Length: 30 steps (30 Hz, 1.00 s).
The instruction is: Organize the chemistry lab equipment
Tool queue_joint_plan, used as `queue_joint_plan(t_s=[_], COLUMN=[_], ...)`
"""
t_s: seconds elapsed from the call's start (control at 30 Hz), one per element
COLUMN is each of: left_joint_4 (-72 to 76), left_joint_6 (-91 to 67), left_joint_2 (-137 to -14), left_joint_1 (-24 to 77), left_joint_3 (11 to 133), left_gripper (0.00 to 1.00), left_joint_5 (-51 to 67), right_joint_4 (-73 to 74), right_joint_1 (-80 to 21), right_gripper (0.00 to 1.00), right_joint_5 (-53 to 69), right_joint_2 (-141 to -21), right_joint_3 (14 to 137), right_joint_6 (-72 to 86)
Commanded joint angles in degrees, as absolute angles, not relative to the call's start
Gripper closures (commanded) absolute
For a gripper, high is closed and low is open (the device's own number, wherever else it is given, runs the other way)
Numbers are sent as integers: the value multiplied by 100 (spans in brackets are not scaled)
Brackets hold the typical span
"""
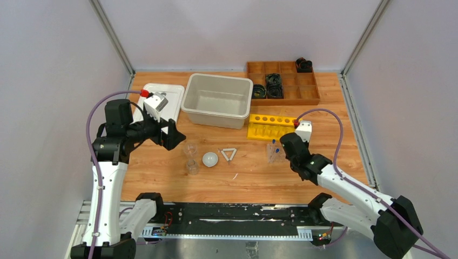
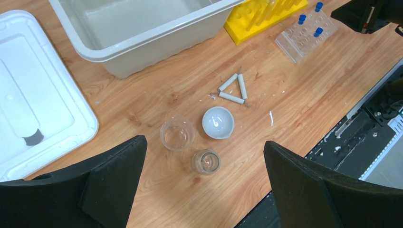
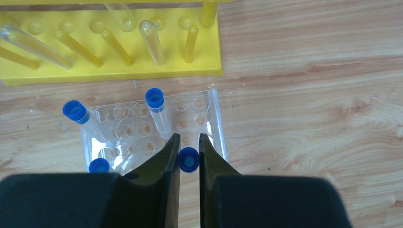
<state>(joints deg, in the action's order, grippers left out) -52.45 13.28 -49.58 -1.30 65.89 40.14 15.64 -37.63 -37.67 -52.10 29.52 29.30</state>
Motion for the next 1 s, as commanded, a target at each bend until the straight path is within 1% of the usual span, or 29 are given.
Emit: queue_joint_plan(t_s=[0.0,0.2,0.47,0.8,0.87,0.97], left_joint_4=[-5203,-5203,-5208,-5204,-5204,-5204], left_joint_6=[1413,1449,1442,1457,1459,1450], left_joint_2=[-4852,-4801,-4835,-4854,-4867,-4889], left_joint_1=[-123,-123,-123,-123,-125,-123], left_joint_3=[6621,6620,6644,6695,6710,6728], left_gripper=[0,0,0,0,0,0], left_joint_5=[4124,4096,4148,4166,4166,4174], right_joint_4=[1348,1149,979,1070,1087,1158], right_joint_1=[-3623,-3628,-3623,-3626,-3626,-3634], right_gripper=[100,100,100,100,92,76], right_joint_5=[-3963,-3919,-3908,-3826,-3775,-3668], right_joint_2=[-5554,-5770,-5771,-6009,-6020,-6000], right_joint_3=[3131,2967,2694,2648,2646,2650], right_joint_6=[2973,3061,3185,3388,3414,3484])
